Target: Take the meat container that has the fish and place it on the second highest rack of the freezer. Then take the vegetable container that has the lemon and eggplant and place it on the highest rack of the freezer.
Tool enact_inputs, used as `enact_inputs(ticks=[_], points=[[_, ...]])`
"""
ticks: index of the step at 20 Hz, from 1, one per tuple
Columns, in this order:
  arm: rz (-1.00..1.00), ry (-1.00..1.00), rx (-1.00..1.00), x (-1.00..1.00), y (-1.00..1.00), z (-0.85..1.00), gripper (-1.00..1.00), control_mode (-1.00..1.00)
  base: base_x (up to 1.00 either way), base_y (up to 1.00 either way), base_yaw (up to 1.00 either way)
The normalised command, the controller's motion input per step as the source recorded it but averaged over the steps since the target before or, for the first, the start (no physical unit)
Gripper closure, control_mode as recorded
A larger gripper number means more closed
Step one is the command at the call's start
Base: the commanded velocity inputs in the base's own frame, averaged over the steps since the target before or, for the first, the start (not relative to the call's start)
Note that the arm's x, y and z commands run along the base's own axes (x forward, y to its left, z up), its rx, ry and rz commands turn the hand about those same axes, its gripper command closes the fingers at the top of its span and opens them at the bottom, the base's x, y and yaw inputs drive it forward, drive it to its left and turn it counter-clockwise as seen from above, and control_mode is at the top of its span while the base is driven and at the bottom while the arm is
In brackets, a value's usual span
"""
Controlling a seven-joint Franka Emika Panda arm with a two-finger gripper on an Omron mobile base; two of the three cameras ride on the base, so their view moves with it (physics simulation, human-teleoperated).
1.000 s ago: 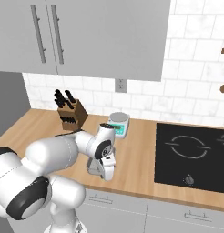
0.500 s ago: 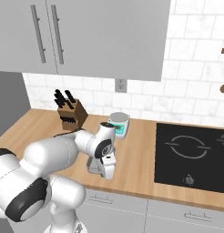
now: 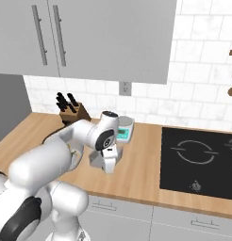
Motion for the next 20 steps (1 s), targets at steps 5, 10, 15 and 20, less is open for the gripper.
enact_inputs(ticks=[5,10,15,20], points=[[-0.13,-0.22,0.0,-0.08,0.18,0.73,1.0,-1.0,0.0,0.0,0.0],[-0.05,-0.32,0.0,-0.33,0.41,0.74,1.0,-1.0,0.0,0.0,0.0],[-0.01,-0.12,-0.02,-0.27,0.38,0.76,1.0,-1.0,0.0,0.0,0.0],[0.0,0.0,-0.05,-0.17,0.33,0.61,1.0,-1.0,0.0,0.0,0.0]])
